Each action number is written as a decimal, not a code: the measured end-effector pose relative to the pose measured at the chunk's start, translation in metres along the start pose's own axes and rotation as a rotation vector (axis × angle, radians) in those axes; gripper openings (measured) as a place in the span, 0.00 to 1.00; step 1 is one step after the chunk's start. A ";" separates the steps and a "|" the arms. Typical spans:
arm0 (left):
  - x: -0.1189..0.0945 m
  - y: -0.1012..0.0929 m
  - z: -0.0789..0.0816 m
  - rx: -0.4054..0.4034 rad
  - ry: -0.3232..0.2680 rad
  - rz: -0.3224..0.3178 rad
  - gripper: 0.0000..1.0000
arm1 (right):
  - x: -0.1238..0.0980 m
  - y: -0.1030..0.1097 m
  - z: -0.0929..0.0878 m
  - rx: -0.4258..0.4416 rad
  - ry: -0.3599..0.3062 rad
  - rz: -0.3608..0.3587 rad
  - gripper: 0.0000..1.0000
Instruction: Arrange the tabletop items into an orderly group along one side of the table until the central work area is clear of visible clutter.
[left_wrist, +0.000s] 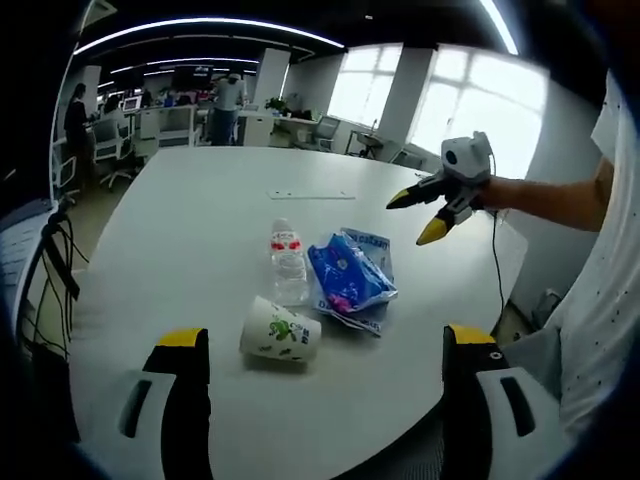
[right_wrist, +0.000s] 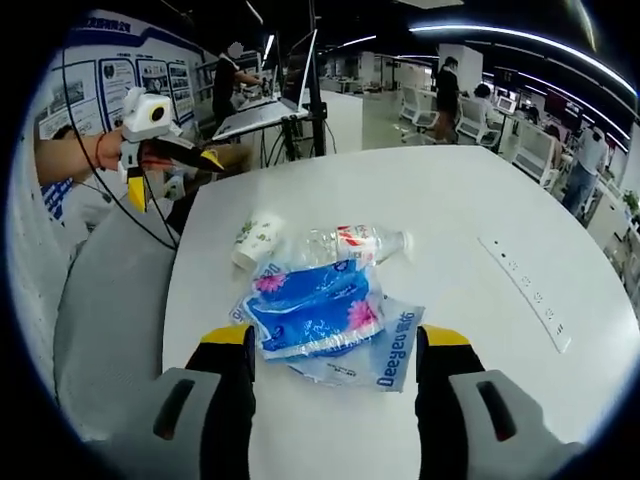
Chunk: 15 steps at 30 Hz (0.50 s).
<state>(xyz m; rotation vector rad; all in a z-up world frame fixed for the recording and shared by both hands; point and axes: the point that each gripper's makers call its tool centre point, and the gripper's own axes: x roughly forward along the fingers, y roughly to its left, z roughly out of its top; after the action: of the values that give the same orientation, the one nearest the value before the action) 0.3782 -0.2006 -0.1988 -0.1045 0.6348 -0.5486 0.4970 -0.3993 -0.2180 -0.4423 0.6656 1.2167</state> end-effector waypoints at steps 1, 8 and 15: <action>0.000 0.000 0.000 -0.001 0.001 0.000 1.00 | 0.001 0.000 0.000 0.000 0.000 0.003 0.64; 0.000 0.003 -0.001 -0.012 -0.003 0.010 1.00 | 0.012 -0.004 -0.001 -0.009 0.011 0.020 0.63; 0.000 0.005 -0.003 -0.026 -0.005 0.019 1.00 | 0.022 -0.008 -0.001 -0.018 0.020 0.036 0.62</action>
<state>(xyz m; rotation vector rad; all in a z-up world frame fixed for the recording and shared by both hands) 0.3787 -0.1962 -0.2021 -0.1247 0.6374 -0.5220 0.5087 -0.3870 -0.2344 -0.4601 0.6825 1.2548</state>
